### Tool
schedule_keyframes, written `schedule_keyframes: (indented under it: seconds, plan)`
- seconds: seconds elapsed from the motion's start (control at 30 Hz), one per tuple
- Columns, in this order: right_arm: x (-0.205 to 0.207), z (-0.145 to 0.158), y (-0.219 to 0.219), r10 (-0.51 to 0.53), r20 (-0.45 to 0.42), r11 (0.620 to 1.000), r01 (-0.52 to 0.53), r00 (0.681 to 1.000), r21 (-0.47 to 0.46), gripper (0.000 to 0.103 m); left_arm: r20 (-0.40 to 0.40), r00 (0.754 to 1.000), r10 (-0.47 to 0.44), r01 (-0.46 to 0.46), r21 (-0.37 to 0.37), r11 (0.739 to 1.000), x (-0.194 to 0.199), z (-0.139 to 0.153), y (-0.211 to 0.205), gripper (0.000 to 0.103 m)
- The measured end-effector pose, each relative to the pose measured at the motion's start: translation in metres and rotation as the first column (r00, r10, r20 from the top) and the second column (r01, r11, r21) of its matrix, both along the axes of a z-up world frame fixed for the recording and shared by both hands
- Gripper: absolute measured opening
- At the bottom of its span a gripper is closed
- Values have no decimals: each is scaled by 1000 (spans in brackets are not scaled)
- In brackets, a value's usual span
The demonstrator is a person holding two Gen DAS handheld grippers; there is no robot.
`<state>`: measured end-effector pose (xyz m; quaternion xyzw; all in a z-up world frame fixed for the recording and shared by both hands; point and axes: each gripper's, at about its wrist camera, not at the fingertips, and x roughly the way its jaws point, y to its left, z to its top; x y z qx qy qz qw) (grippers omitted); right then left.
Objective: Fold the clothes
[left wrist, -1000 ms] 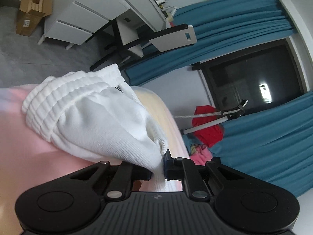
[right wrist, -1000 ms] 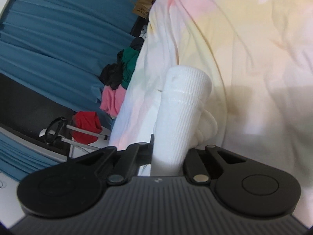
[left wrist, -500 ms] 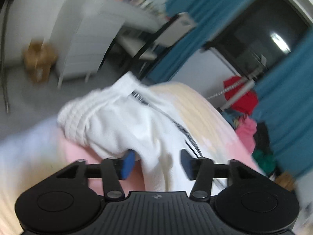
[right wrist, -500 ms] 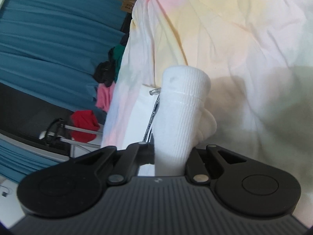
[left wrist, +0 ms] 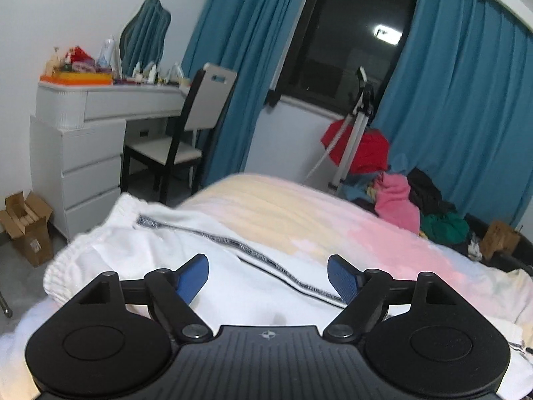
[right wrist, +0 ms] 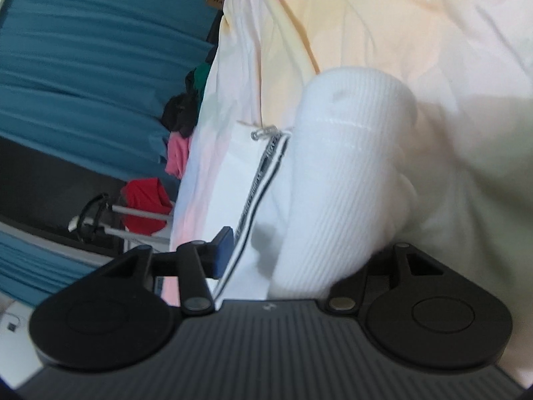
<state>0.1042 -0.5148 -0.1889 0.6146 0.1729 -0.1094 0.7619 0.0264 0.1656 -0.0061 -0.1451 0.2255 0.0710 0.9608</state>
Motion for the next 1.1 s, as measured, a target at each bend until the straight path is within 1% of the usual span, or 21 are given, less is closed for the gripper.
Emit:
schedule_keyframes:
  seconds: [0.03, 0.13, 0.17, 0.27, 0.4, 0.43, 0.47, 0.53, 0.6, 0.7, 0.77, 0.83, 0.87, 0.9, 1.0, 1.03, 1.1]
  plan:
    - [0, 1, -1, -7, 26, 1000, 7, 1000, 3, 55, -16, 1000, -5, 5, 3, 1000, 5, -3, -4, 80]
    - [-1, 18, 1, -4, 166, 999, 11, 986, -41, 55, -48, 998, -41, 44, 59, 997, 15, -12, -19, 80]
    - [0, 21, 2, 3, 180, 999, 7, 984, -53, 55, -52, 997, -56, 60, 73, 995, 19, -15, -23, 80]
    - [4, 25, 8, 14, 184, 997, 1, 983, -80, 55, -73, 994, -86, 93, 96, 991, 29, -25, -38, 81]
    - [5, 5, 4, -14, 99, 1000, 16, 995, -16, 55, -103, 987, -125, 138, 123, 983, 44, -39, -57, 81]
    - [7, 1, 3, -7, 65, 1000, 8, 998, -21, 54, -104, 986, -128, 140, 124, 982, 46, -43, -61, 81]
    - [9, 0, 2, 5, 24, 999, -4, 1000, -36, 51, -100, 987, -122, 134, 126, 983, 48, -46, -63, 81]
    - [12, 2, 4, 32, -21, 996, -34, 999, -83, 50, -92, 989, -111, 123, 132, 984, 54, -53, -67, 82]
    - [13, 6, 6, 36, -20, 994, -38, 999, -106, 53, -109, 988, -110, 126, 145, 981, 63, -60, -70, 82]
    - [10, 8, 7, 15, 8, 996, -15, 1000, -93, 54, -158, 983, -96, 125, 183, 975, 76, -74, -76, 83]
    - [15, 11, 8, 5, 11, 994, -4, 1000, -110, 53, -224, 970, -98, 147, 215, 965, 86, -86, -81, 87]
    - [22, 16, 10, 9, -19, 988, -11, 1000, -156, 48, -298, 949, -103, 178, 238, 955, 95, -97, -85, 88]
    - [23, 19, 12, 8, -34, 983, -14, 999, -181, 39, -334, 937, -104, 194, 248, 949, 99, -102, -86, 88]
    - [23, 22, 13, 4, -45, 979, -13, 999, -204, 25, -347, 932, -103, 202, 262, 944, 101, -106, -89, 89]
    - [22, 29, 15, -12, -59, 972, -2, 998, -236, 13, -359, 928, -98, 208, 283, 936, 106, -110, -92, 90]
    - [23, 33, 17, -17, -65, 967, 0, 998, -254, 12, -358, 929, -96, 206, 284, 936, 107, -111, -92, 90]
    - [28, 46, 21, -19, -81, 945, -9, 997, -327, 11, -354, 931, -93, 202, 285, 937, 108, -111, -91, 91]
